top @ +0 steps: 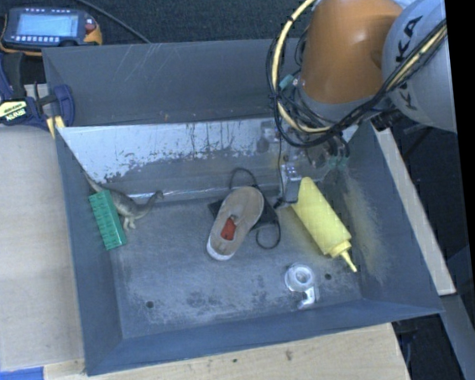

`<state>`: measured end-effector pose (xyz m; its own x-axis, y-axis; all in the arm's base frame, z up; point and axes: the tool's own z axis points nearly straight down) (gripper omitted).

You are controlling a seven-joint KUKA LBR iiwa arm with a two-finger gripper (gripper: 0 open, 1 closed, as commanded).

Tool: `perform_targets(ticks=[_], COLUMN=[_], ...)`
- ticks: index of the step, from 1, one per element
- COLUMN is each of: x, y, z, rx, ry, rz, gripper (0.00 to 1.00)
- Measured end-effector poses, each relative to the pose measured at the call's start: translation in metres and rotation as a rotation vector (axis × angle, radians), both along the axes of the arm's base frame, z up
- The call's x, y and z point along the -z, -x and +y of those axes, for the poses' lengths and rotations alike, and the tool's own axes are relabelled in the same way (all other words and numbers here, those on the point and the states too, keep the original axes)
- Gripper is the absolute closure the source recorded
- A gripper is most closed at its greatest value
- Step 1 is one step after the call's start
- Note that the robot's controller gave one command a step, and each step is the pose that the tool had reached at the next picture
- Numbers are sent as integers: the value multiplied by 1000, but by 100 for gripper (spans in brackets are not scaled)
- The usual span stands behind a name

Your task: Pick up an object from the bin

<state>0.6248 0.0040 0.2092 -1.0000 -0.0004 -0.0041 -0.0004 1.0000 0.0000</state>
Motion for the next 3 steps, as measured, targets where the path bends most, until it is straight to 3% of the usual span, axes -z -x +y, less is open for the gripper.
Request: perform_targets(ticks=[1,3], x=[55,73], y=[1,-2], z=[22,26], rx=[-361,-655], ry=[2,1], rz=[-3,1], gripper=[0,0])
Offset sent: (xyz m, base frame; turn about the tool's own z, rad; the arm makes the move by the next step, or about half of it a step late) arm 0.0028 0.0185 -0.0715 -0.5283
